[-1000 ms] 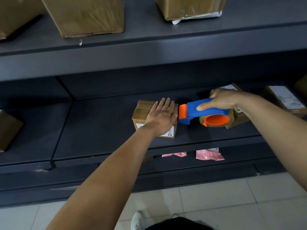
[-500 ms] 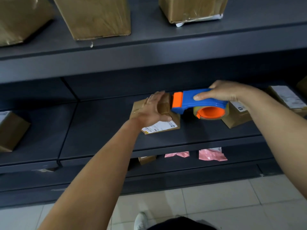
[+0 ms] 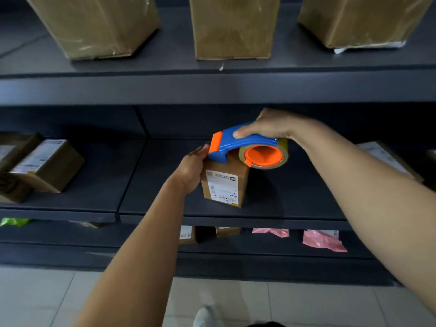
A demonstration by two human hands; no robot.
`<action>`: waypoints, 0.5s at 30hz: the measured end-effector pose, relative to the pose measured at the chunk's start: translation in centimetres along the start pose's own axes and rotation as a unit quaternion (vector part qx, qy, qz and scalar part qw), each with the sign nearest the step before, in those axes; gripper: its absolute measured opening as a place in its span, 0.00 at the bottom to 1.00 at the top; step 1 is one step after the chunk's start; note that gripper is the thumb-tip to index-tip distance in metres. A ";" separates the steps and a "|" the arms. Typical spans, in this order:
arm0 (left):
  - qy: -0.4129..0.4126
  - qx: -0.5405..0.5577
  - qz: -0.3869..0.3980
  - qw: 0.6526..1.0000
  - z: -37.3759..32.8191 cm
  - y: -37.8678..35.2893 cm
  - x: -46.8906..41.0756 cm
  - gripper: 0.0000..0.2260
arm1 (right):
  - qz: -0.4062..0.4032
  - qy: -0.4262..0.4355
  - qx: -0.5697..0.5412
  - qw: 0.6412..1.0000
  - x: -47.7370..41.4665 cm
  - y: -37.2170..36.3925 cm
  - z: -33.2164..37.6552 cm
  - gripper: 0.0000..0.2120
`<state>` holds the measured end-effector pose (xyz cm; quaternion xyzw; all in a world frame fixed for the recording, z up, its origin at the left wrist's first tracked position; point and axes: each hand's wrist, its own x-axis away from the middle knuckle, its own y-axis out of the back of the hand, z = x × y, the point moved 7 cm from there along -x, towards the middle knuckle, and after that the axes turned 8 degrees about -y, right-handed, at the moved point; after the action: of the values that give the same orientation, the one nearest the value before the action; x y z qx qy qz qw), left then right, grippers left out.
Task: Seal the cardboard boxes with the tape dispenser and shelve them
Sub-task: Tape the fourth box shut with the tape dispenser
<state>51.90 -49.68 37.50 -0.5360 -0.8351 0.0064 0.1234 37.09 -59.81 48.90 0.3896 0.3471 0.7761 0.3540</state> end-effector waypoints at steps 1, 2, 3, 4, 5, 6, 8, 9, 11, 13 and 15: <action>0.005 -0.028 -0.024 0.999 0.2 0.5 -0.3 0.16 | 0.000 -0.001 0.002 1.000 -0.1 -0.1 0.5 0.21; 0.010 -0.057 -0.034 0.998 0.4 0.8 -0.6 0.18 | 0.003 -0.002 0.003 1.000 -0.1 -0.1 0.9 0.20; 0.018 -0.086 -0.034 0.996 0.5 0.7 -0.7 0.19 | 0.010 -0.004 0.001 1.000 -0.1 -0.1 1.1 0.19; 0.026 -0.111 -0.030 0.993 0.7 0.6 -0.9 0.20 | 0.019 -0.004 -0.003 1.000 0.0 -0.1 1.2 0.19; 0.036 -0.124 -0.031 0.991 0.8 0.5 -1.1 0.20 | 0.025 -0.003 -0.007 1.000 0.0 -0.1 1.2 0.18; 0.044 -0.130 -0.038 0.990 1.0 0.5 -1.3 0.19 | 0.027 -0.004 -0.009 1.000 0.0 -0.1 1.2 0.18; 0.041 -0.147 -0.058 0.987 0.7 0.4 -1.6 0.17 | 0.022 -0.010 -0.011 1.000 0.0 0.0 0.8 0.18; 0.033 -0.158 -0.067 0.985 0.6 0.4 -1.8 0.16 | 0.019 -0.013 -0.011 1.000 0.0 0.0 0.5 0.19; 0.016 -0.176 -0.082 0.981 0.1 0.3 -1.9 0.14 | 0.018 -0.017 -0.009 1.000 0.0 0.1 -0.2 0.21; -0.005 -0.190 -0.086 0.978 -0.1 0.1 -2.0 0.13 | 0.020 -0.019 -0.012 1.000 0.2 0.1 -1.1 0.23; -0.018 -0.207 -0.088 0.974 -0.4 0.1 -2.1 0.13 | 0.017 -0.018 -0.018 1.000 0.5 0.3 -2.0 0.23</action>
<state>52.93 -51.58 37.43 -0.4744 -0.8642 -0.1679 -0.0057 35.09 -60.09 48.39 0.4034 0.3199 0.7808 0.3540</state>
